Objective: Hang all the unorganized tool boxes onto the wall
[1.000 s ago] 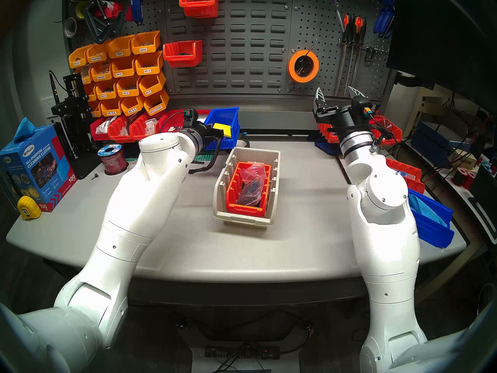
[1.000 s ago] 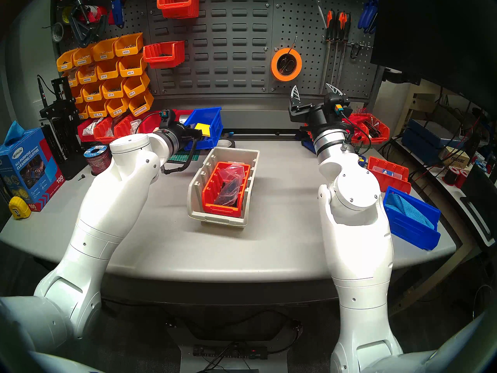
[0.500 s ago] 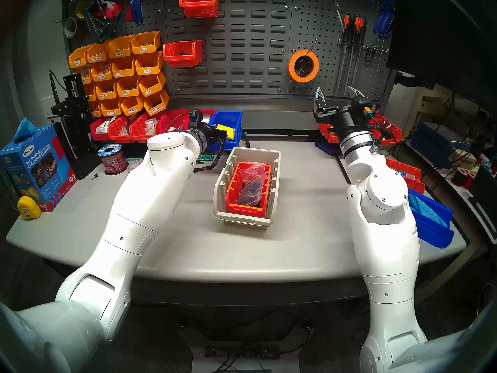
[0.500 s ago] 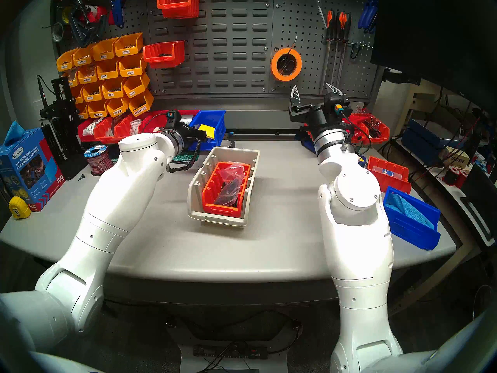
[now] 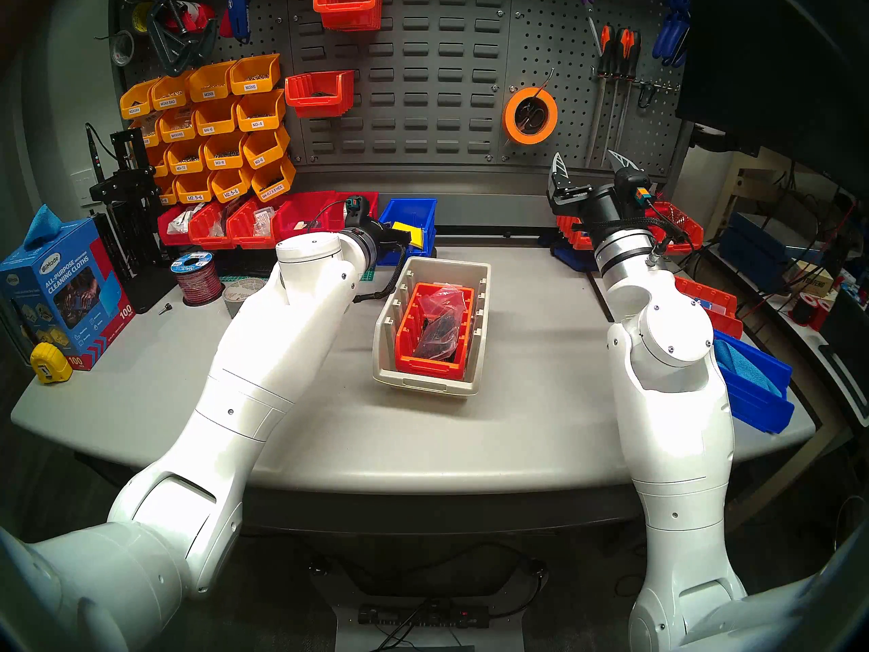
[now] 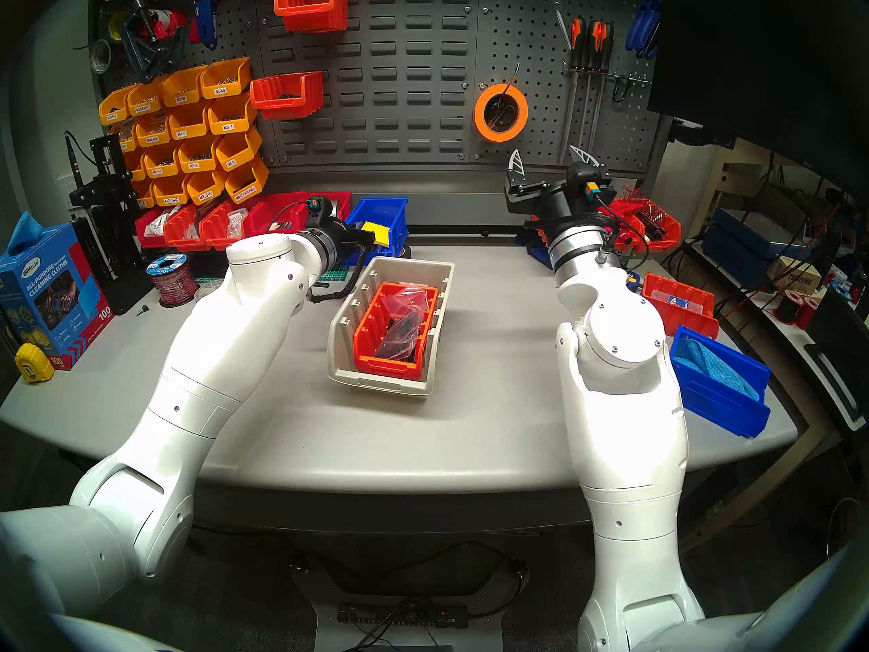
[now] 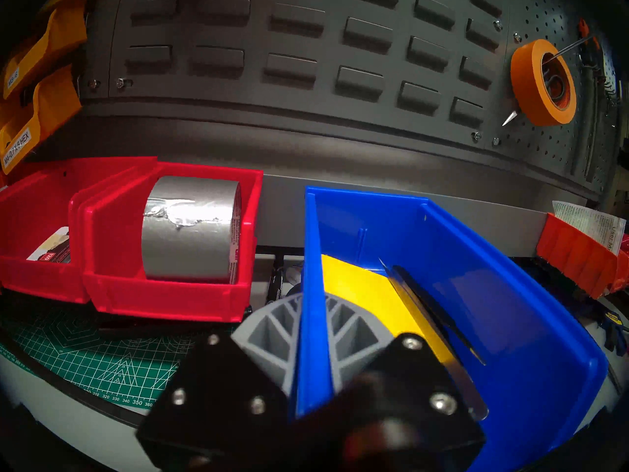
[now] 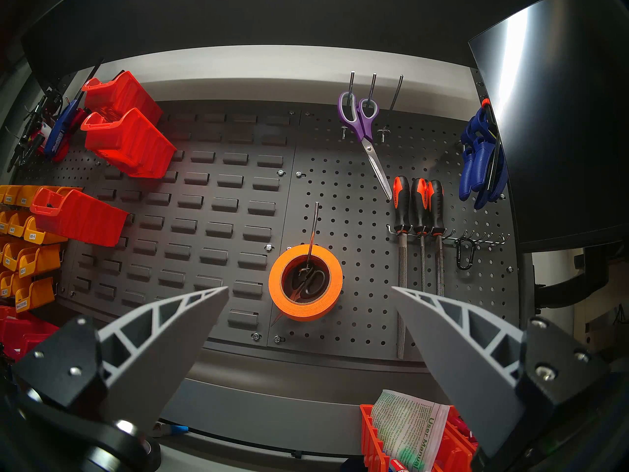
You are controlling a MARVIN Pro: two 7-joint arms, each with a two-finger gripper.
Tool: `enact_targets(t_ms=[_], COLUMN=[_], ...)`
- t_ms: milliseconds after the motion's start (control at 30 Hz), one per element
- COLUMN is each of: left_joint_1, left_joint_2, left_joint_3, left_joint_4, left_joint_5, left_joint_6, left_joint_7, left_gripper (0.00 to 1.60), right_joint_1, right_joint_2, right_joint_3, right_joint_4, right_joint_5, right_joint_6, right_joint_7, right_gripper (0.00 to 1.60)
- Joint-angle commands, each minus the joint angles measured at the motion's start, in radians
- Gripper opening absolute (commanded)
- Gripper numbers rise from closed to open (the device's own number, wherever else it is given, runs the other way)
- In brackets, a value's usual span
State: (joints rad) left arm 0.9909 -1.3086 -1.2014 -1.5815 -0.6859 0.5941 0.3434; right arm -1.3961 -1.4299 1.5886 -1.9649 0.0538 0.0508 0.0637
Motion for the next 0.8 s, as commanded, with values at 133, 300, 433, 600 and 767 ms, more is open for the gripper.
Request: enact_targets(t_ms=[133,300,433,600,767], left_joint_1=[-0.058,-0.064,-0.075,-0.082,-0.08], left_joint_2=[-0.014,-0.01,-0.011,-0.011,-0.011], left_joint_3=[-0.006,-0.002,-0.001,0.003,0.003], left_joint_4=[0.021,0.036,0.053,0.062,0.059], left_joint_5=[0.027,0.038,0.045,0.054,0.058], left_joint_6=[-0.032,-0.04,-0.048,-0.061,-0.067], left_joint_7=[0.008,0.001,-0.005,-0.027,-0.043], left_gripper=[0.0,0.0,0.0,0.0,0.0], right_joint_1=[0.003,0.003,0.003,0.003,0.003], right_joint_2=[0.0,0.0,0.0,0.0,0.0], right_joint_3=[0.0,0.0,0.0,0.0,0.0], right_joint_4=[-0.013,-0.013,-0.013,-0.013,-0.013], right_joint_5=[0.0,0.0,0.0,0.0,0.0], right_joint_6=[-0.001,-0.001,-0.001,-0.001,-0.001], right_joint_7=[0.0,0.0,0.0,0.0,0.0], right_gripper=[1.6,1.6,1.6,1.6,1.6])
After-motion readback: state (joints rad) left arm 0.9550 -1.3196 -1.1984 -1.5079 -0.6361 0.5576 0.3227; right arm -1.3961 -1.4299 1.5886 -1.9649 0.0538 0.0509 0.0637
